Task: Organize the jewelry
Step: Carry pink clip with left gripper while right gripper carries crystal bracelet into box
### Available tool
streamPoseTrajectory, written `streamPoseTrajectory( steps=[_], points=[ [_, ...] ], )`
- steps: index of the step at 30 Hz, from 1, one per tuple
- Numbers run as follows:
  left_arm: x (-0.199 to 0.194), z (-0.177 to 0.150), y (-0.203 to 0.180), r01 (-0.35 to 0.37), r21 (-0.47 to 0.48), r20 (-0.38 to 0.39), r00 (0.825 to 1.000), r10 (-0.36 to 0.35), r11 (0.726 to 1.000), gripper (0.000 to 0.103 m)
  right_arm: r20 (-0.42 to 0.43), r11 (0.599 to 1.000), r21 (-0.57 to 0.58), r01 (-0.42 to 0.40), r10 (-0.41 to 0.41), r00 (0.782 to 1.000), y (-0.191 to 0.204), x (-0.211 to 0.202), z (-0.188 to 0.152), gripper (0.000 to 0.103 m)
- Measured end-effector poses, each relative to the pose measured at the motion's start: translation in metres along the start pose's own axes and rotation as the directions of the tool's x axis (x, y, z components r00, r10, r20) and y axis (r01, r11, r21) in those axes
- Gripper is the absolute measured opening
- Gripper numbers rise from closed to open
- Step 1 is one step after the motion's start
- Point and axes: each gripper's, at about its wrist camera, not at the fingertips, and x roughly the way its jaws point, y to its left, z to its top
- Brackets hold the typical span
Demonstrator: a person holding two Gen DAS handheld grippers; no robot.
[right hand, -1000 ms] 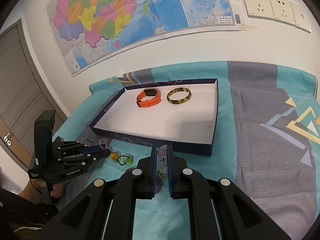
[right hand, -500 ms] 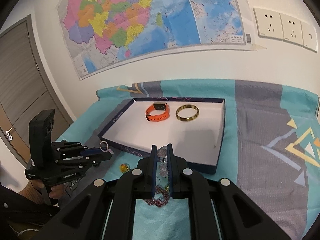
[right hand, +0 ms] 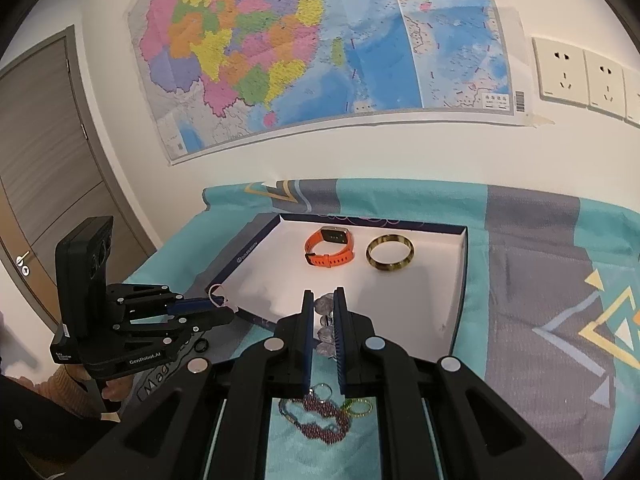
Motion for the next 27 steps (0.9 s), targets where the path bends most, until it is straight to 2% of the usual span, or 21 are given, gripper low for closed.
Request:
streamPoseTrajectory(
  steps=[27],
  points=[
    [0.031,0.028,0.015,-0.028,-0.005,-0.022,0.999,0.028,1.0,0.014,-0.04,1.0,0.019,0.008,-0.007,0.999,-0.012,0.057,0.033,0.008]
  ],
)
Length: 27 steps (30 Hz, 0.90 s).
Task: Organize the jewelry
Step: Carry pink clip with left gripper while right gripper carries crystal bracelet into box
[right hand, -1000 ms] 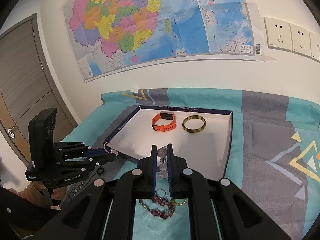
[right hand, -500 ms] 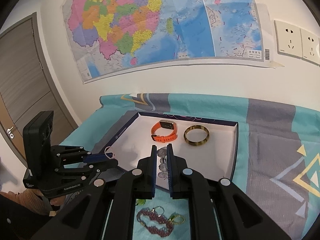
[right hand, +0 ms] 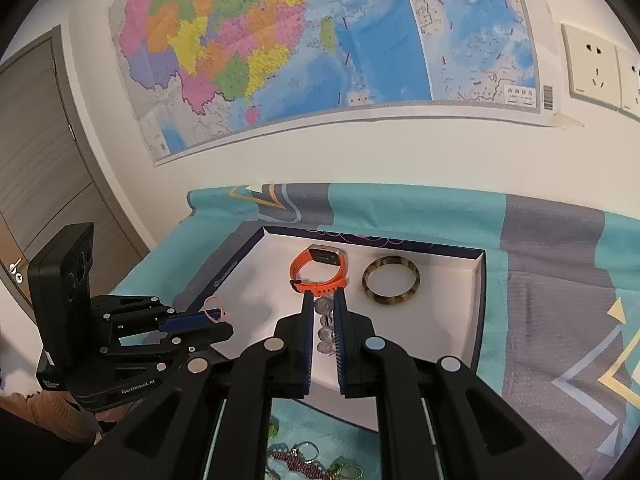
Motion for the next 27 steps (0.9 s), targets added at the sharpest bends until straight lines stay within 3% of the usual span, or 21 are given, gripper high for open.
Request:
streamPoseTrajectory(
  steps=[27],
  points=[
    [0.031,0.014,0.001,-0.012,-0.004,-0.057,0.998,0.011,1.0,0.014,-0.037,0.999,0.031,-0.018,0.02,0.999,-0.014,0.036,0.014,0.008]
  ],
)
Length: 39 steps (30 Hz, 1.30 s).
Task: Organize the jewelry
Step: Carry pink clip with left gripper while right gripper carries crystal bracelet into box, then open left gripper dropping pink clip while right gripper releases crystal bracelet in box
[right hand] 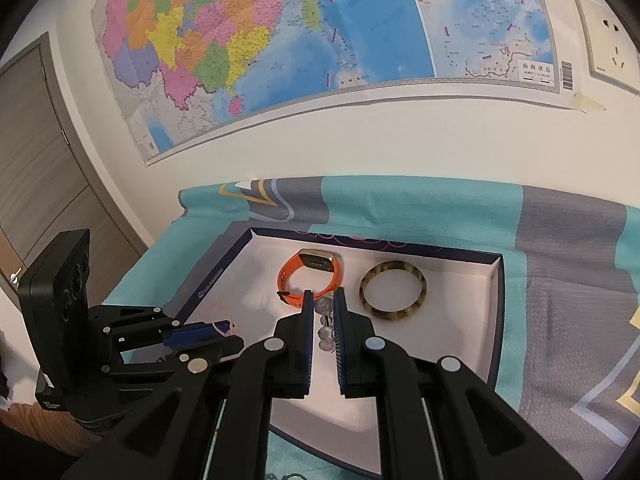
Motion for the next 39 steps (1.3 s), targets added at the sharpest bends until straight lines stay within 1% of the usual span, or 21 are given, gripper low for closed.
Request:
streamPoseTrajectory(
  steps=[13,21,31,39],
  points=[
    [0.014,0.006,-0.001,-0.006,0.011,-0.029,1.0,0.006,1.0,0.014,-0.015,1.0,0.001,0.007,-0.007,1.0,-0.003,0.014,0.003,0.008],
    [0.025,0.01,0.001,-0.007,0.007,-0.054,0.999,0.007,1.0,0.014,-0.023,1.0,-0.018,0.012,-0.012,1.0,-0.002,0.022,0.01,0.008],
    [0.035,0.011,0.004,0.005,-0.003,-0.08,0.997,-0.005,1.0,0.014,-0.074,0.999,-0.015,0.043,-0.044,0.996,-0.012,0.034,0.001,0.008],
    [0.042,0.013,0.004,0.006,-0.007,-0.102,0.995,-0.006,1.0,0.014,-0.085,0.999,-0.005,0.053,-0.053,0.995,-0.018,0.038,-0.002,0.008]
  ],
)
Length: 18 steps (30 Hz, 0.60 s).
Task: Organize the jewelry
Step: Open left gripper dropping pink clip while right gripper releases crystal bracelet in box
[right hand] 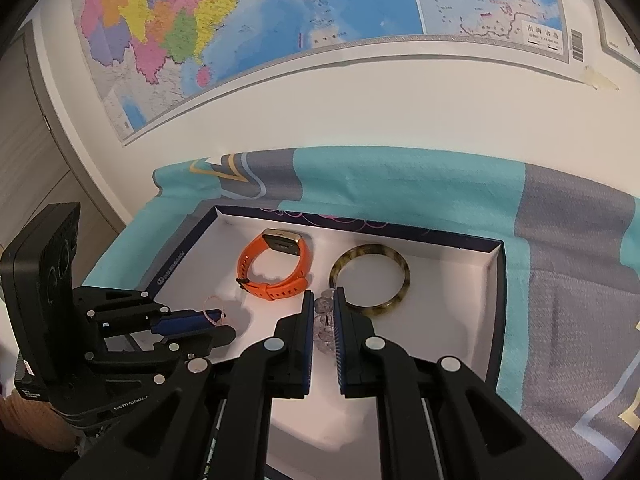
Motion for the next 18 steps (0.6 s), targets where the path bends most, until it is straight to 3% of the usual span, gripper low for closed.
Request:
streamPoseTrajectory(
  steps=[18],
  points=[
    [0.011,0.004,-0.001,0.003,0.002,-0.024,1.0,-0.003,1.0,0.015,-0.026,0.999,0.028,0.023,-0.022,0.999,-0.008,0.009,-0.004,0.011]
  ],
)
